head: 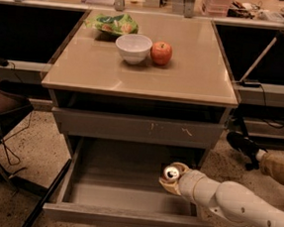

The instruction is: Place coke can into middle drawer

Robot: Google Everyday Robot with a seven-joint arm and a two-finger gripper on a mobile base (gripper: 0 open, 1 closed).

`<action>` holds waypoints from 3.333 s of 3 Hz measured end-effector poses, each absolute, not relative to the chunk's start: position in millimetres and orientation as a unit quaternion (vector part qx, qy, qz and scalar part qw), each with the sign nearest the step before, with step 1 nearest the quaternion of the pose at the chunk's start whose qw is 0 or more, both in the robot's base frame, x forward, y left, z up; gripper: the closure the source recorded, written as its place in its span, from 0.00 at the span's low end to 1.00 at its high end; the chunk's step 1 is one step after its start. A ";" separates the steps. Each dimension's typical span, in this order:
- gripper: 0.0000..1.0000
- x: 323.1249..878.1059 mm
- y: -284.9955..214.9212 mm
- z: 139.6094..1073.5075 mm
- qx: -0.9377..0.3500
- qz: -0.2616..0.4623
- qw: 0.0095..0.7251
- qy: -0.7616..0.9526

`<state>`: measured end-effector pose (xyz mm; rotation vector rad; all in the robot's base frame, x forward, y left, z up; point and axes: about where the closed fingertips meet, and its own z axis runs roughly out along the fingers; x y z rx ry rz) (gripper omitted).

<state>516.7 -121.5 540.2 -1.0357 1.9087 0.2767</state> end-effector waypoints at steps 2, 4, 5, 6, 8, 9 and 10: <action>1.00 543.1 -138.7 449.7 -0.377 0.099 0.424 0.817; 1.00 545.8 -148.0 421.6 -0.357 0.105 0.411 0.832; 0.81 545.8 -147.9 421.6 -0.357 0.105 0.411 0.832; 0.58 545.8 -147.9 421.6 -0.357 0.105 0.411 0.832; 0.12 545.8 -147.9 421.6 -0.357 0.105 0.411 0.832; 0.00 545.8 -147.8 421.6 -0.357 0.105 0.411 0.832; 0.00 545.8 -147.8 421.6 -0.357 0.105 0.411 0.832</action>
Offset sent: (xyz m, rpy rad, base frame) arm 0.0404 -0.0292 -0.1426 -0.0434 0.1658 -0.1538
